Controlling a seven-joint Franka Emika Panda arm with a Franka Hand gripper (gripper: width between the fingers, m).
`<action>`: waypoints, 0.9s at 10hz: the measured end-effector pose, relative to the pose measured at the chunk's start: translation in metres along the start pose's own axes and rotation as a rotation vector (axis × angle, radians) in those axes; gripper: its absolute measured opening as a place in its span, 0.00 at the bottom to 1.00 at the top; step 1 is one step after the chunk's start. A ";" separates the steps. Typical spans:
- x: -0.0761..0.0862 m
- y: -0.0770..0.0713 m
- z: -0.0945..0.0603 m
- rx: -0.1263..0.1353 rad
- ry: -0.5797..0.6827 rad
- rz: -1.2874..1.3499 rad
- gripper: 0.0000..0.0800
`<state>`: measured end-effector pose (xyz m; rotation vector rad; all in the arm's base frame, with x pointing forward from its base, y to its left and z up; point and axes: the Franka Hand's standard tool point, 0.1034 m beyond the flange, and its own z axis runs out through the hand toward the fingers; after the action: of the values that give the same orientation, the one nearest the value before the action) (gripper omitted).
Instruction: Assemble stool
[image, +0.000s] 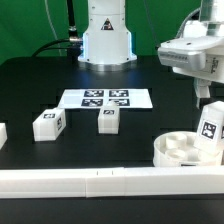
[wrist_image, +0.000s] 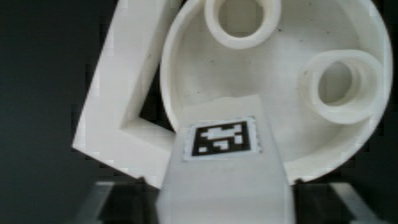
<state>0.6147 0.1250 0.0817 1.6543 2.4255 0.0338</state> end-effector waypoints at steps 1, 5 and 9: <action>0.000 0.000 0.000 0.000 0.000 0.023 0.42; -0.001 0.000 0.000 0.000 0.001 0.190 0.42; -0.009 -0.002 0.000 0.009 -0.003 0.510 0.42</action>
Offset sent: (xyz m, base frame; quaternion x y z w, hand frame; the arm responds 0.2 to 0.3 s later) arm 0.0000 0.0000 0.0000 0.0000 0.0000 0.1296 0.9916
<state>0.6166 0.1156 0.0826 2.2240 1.9377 0.0957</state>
